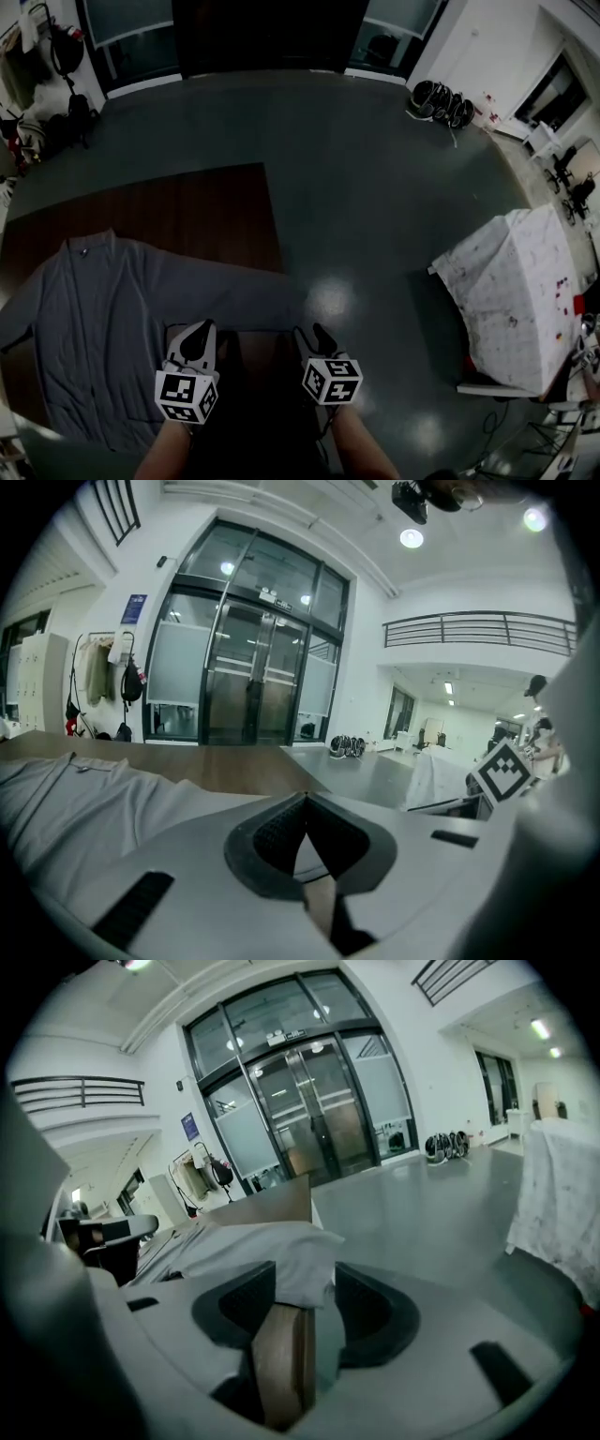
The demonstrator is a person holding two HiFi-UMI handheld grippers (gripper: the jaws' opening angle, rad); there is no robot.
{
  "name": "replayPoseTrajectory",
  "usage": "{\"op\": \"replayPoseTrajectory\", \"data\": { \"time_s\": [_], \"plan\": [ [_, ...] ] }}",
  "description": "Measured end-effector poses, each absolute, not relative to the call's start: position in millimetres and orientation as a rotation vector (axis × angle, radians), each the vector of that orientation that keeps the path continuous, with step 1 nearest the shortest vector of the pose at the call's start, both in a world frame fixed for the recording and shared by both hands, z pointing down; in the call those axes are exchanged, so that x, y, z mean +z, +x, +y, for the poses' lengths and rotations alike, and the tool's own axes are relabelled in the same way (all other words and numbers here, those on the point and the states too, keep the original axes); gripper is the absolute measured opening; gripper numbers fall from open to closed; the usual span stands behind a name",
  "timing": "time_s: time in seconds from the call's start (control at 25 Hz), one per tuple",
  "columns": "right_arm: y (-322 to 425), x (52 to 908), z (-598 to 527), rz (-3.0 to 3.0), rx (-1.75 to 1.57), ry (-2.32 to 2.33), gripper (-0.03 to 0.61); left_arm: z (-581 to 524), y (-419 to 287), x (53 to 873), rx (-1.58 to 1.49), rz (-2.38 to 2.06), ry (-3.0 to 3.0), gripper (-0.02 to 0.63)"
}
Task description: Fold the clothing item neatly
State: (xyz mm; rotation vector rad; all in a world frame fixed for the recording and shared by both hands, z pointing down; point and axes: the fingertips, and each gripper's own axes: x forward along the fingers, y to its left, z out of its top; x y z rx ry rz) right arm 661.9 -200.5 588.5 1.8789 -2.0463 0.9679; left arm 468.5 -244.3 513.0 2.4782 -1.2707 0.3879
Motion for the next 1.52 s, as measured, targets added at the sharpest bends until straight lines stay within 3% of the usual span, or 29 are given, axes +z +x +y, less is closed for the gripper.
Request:
{"op": "replayPoseTrajectory", "data": {
  "time_s": [0.64,0.88,1.24,1.52],
  "plan": [
    [652,637,-211,-2.070,1.290,1.731,0.193,-260,463,543,0.476,-1.300,2.404,0.008],
    [651,634,-217,-2.100,1.231,1.728,0.192,-259,463,547,0.487,-1.303,2.396,0.008],
    [648,616,-223,-2.117,1.035,1.739,0.069,-252,459,547,0.519,-1.298,2.386,0.008],
    [638,572,-229,-2.151,0.828,1.752,0.051,-250,434,523,0.470,-1.383,2.371,0.008]
  ]
}}
